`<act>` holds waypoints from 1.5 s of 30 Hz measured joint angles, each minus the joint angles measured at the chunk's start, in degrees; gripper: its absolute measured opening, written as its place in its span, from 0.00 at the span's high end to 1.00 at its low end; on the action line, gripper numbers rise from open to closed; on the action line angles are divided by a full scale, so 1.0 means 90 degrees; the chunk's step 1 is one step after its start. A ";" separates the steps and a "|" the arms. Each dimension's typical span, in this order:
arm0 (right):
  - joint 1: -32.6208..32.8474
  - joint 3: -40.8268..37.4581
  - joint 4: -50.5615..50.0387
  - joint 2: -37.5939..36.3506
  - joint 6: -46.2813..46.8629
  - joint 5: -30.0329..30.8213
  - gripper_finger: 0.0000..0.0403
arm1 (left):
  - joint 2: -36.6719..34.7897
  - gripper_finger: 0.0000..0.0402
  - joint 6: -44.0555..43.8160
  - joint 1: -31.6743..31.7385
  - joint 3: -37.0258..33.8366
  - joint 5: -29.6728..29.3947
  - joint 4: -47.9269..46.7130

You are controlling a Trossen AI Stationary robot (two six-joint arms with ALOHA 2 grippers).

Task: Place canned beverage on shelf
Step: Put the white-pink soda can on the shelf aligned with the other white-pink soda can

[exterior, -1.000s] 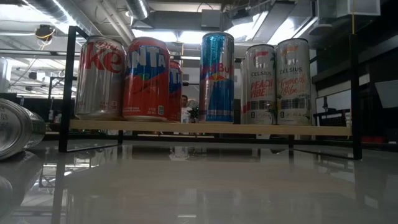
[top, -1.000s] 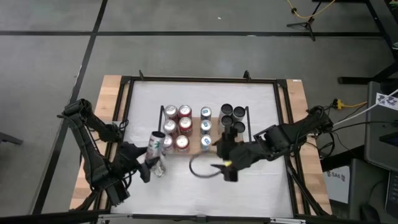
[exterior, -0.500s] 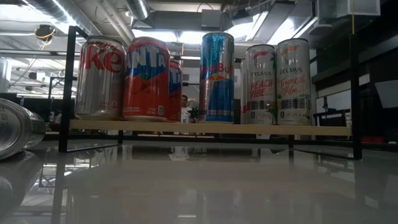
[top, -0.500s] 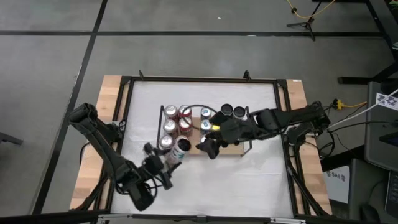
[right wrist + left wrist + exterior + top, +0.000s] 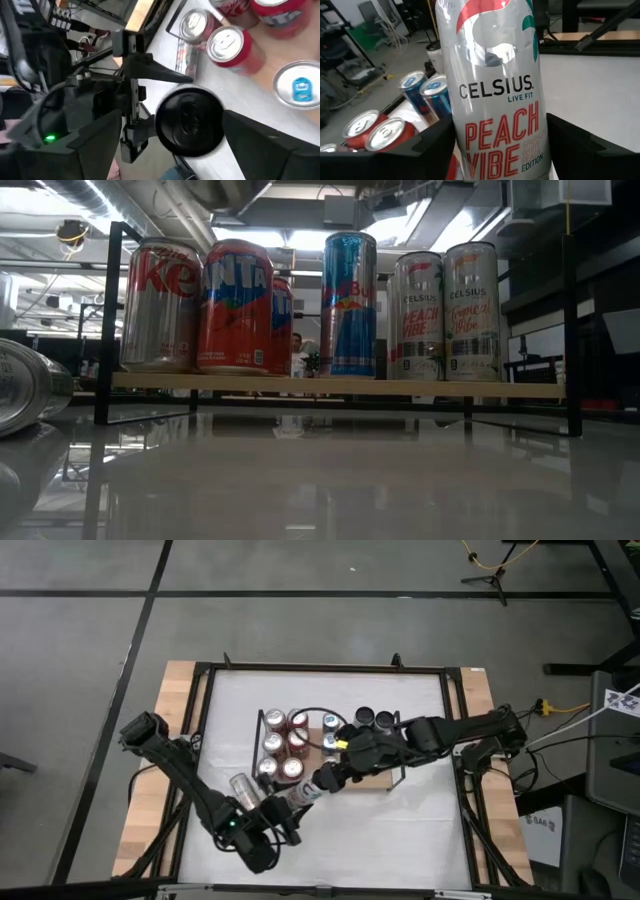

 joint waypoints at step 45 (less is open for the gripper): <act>-0.0007 -0.0005 -0.1258 -0.0076 0.0015 -0.0029 0.16 | -0.0002 0.35 0.0399 0.0233 0.0000 0.1062 0.0370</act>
